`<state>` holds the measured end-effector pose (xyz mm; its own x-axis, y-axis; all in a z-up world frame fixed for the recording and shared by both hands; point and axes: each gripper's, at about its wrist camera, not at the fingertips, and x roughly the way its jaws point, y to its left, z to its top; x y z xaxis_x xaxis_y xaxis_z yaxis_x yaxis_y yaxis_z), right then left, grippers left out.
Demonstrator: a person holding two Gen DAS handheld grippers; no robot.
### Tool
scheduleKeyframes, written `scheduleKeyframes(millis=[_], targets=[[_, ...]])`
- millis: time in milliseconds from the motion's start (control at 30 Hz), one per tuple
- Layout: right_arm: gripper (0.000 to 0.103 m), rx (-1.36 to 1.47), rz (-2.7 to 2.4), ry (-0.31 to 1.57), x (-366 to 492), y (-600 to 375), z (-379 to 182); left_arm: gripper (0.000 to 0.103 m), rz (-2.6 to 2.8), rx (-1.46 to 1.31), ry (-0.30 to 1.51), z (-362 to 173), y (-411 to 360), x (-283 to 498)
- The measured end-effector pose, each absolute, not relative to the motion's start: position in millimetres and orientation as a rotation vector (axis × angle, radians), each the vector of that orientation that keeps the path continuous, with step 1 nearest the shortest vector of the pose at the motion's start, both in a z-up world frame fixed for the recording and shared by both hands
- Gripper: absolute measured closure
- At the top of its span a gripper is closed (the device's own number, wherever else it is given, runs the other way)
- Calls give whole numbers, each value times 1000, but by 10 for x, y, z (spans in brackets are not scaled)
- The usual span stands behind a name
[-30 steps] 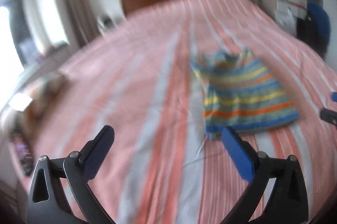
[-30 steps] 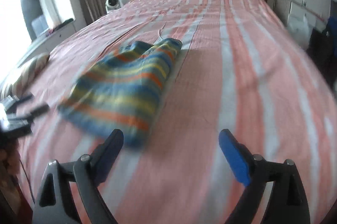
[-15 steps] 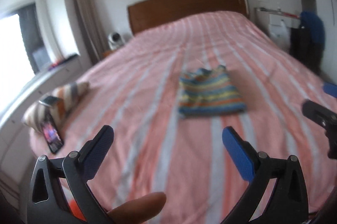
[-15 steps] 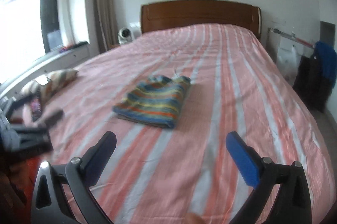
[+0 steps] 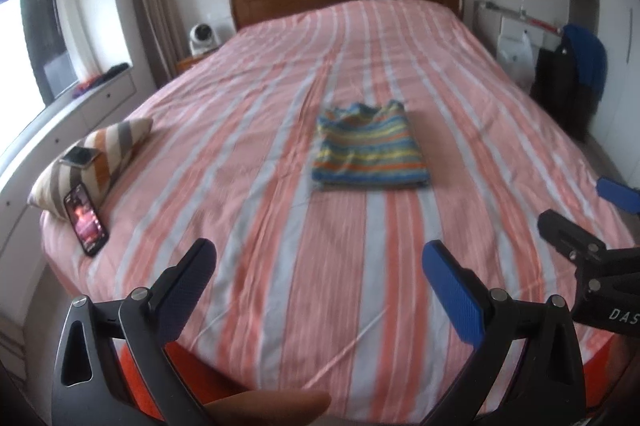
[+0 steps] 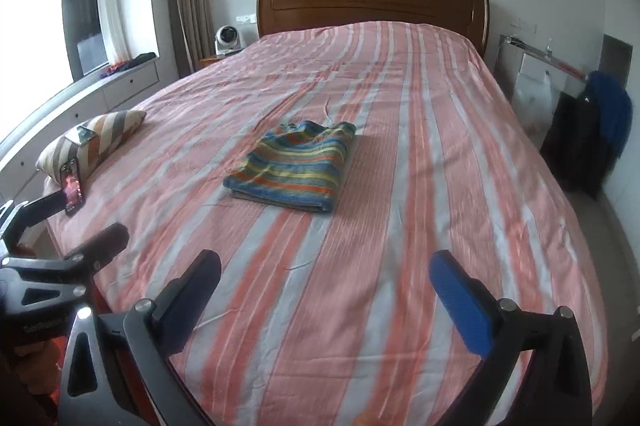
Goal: Fold small clothes
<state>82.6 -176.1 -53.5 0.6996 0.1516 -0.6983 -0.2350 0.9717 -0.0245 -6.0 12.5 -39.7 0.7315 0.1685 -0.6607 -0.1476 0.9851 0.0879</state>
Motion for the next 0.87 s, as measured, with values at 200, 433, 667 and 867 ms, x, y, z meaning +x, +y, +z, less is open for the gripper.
scheduleKeyframes(millis=[200,433,667,867], targets=[[0,-127,199,774,839,-1759,-558,0,177,11,760,-448,152,-28],[0,-142,206,786,830,-1704,-601,0,170,13,777,-480,160,-19],[0,-147,201,785,819,-1701,-623,0,155,-13,781,-484,185,-34],[0,-144,199,786,815,-1705,-625,0,168,-9,754,-440,185,-70]])
